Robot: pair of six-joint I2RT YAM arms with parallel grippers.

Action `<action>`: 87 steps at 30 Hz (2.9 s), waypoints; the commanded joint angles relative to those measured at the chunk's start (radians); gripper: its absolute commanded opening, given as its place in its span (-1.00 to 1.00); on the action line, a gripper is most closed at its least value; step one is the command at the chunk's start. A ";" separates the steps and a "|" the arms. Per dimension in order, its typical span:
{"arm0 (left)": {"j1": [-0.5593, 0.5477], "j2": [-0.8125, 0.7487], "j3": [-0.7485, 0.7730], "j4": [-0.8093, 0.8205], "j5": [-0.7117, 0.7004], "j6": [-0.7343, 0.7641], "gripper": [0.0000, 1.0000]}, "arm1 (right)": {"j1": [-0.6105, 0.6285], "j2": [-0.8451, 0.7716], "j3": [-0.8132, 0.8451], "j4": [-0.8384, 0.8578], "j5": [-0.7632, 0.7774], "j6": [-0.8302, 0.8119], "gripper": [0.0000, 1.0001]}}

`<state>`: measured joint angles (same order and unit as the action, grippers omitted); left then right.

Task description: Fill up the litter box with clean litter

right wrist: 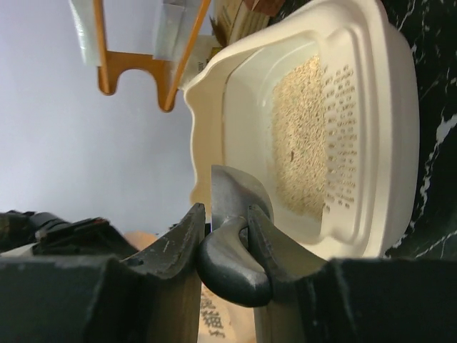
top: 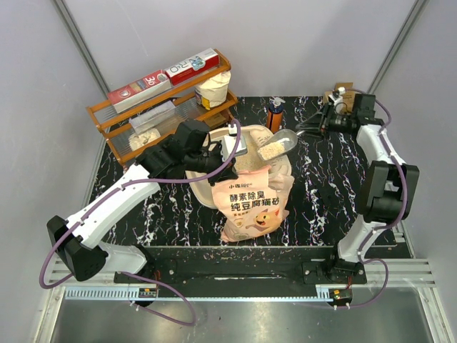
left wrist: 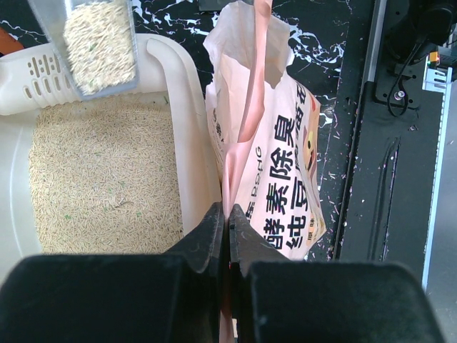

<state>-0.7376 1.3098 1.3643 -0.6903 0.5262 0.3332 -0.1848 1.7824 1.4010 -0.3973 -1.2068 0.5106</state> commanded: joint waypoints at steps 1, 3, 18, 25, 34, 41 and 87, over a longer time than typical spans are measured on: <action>0.009 -0.050 0.001 0.063 0.012 0.009 -1.00 | 0.106 0.024 0.168 0.008 0.163 -0.026 -1.00; 0.010 -0.056 -0.001 0.063 0.017 0.012 -1.00 | 0.154 0.055 0.226 -0.020 0.236 -0.090 -1.00; 0.010 -0.118 -0.071 0.081 0.041 0.010 -1.00 | 0.636 0.115 0.578 -0.230 0.857 -0.648 -1.00; 0.009 -0.121 -0.080 0.103 0.055 -0.005 -1.00 | 0.621 -0.020 0.557 -0.227 0.925 -0.776 -1.00; 0.017 -0.122 -0.076 0.103 0.046 -0.003 -1.00 | 0.411 -0.261 0.481 -0.455 0.675 -0.693 -1.00; 0.035 -0.116 -0.076 0.107 0.052 -0.008 -1.00 | 0.300 -0.342 0.601 -0.833 0.403 -0.886 -1.00; 0.035 -0.115 -0.039 0.233 0.123 -0.256 -1.00 | 0.671 -0.475 0.001 -0.542 1.003 -0.474 -1.00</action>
<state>-0.7101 1.2304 1.2823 -0.6346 0.5922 0.1448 0.4698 1.3693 1.4223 -1.0302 -0.3649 -0.0174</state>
